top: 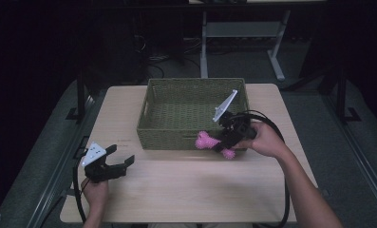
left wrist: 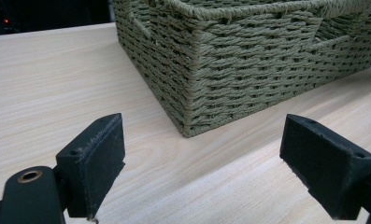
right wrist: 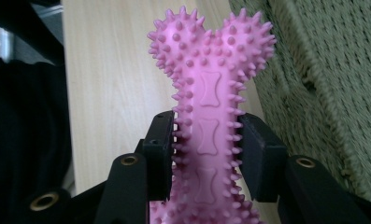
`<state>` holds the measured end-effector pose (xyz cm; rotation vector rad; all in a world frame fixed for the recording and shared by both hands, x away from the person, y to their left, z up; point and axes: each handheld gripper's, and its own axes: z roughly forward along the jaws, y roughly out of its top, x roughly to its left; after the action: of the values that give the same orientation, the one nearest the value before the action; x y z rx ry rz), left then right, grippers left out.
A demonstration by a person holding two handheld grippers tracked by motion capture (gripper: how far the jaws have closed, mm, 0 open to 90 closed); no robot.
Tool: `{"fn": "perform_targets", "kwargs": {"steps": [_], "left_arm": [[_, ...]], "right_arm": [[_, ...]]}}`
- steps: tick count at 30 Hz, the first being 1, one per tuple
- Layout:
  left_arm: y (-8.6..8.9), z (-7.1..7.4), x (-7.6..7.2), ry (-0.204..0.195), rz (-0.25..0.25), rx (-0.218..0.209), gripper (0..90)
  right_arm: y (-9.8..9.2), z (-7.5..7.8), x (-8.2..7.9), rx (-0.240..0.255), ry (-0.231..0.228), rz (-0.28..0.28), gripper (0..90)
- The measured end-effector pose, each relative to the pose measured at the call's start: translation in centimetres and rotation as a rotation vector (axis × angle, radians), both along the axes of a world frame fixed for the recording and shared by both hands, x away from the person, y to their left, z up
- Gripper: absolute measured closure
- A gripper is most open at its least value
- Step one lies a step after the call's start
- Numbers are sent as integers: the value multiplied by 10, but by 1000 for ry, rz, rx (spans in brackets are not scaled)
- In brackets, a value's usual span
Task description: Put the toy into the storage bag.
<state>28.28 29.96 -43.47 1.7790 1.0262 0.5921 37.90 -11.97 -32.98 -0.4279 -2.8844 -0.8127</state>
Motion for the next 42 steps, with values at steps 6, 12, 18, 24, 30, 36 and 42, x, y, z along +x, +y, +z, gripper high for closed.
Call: {"fn": "perform_targets", "kwargs": {"steps": [6, 12, 18, 24, 30, 36, 42], "left_arm": [[0, 0, 1, -1, 1, 2, 136], [0, 0, 0, -2, -3, 11, 136], [0, 0, 0, -1, 3, 10, 136], [1, 0, 1, -1, 3, 7, 136], [1, 0, 1, -2, 1, 7, 136], [1, 0, 1, -2, 4, 2, 136], [2, 0, 2, -2, 4, 2, 136]], "right_arm": [[1, 7, 4, -15, -13, 1, 582], [2, 17, 11, -12, -17, 4, 583], [3, 27, 23, -4, -18, -5, 583], [4, 33, 31, -12, -23, -10, 583], [4, 39, 41, -14, -16, -17, 583], [5, 45, 50, -30, -19, -21, 582], [4, 50, 58, -34, -15, -34, 582]]}}
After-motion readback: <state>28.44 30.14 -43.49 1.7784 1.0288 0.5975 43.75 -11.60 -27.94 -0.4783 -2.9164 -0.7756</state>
